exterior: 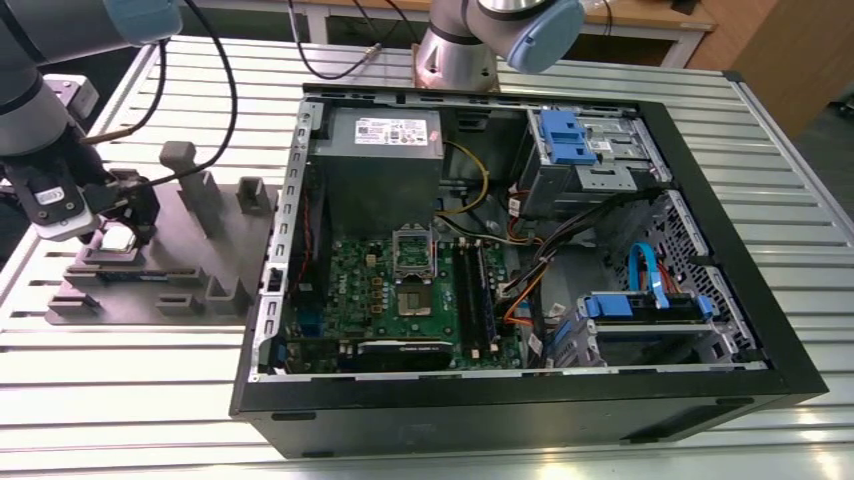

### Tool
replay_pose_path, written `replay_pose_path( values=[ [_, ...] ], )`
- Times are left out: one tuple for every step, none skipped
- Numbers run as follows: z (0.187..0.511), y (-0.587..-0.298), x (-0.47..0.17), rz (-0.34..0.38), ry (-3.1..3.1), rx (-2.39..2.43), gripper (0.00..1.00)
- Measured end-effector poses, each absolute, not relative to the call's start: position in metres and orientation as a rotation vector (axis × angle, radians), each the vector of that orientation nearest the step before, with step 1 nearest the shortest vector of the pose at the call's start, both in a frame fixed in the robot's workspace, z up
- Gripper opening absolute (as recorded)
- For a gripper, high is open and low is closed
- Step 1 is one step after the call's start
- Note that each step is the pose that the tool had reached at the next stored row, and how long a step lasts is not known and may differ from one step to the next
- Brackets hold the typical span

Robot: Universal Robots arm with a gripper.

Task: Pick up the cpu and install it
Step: 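Pick up the cpu and move it towards the insertion slot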

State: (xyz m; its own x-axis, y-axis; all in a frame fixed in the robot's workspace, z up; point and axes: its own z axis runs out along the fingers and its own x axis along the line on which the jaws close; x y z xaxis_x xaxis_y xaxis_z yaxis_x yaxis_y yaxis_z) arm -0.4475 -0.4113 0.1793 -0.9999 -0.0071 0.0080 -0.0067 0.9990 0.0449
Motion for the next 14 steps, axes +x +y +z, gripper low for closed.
replay_pose_path(
  values=[
    [0.1793,-0.4113,-0.4475,-0.07,-3.133,0.011,0.71],
    [0.1792,-0.4113,-0.4475,-0.07,-3.133,0.011,0.7],
    [0.1792,-0.4113,-0.4475,-0.07,-3.133,0.011,0.7],
    [0.1792,-0.4113,-0.4474,-0.07,-3.133,0.011,0.63],
    [0.1792,-0.4113,-0.4474,-0.069,-3.133,0.011,0.63],
    [0.1792,-0.4113,-0.4474,-0.069,-3.133,0.011,0.63],
    [0.1792,-0.4114,-0.4474,-0.068,-3.133,0.011,0.63],
    [0.1792,-0.4114,-0.4474,-0.068,-3.133,0.011,0.63],
    [0.1792,-0.4118,-0.4475,-0.068,-3.133,0.011,0.63],
    [0.1791,-0.4125,-0.4474,-0.068,-3.133,0.011,0.63],
    [0.1792,-0.4135,-0.4473,-0.068,-3.133,0.011,0.63],
    [0.1792,-0.4143,-0.4472,-0.068,-3.133,0.011,0.63],
    [0.1792,-0.4151,-0.4472,-0.068,-3.133,0.01,0.63],
    [0.1793,-0.4156,-0.4472,-0.068,-3.133,0.01,0.63]
  ],
)
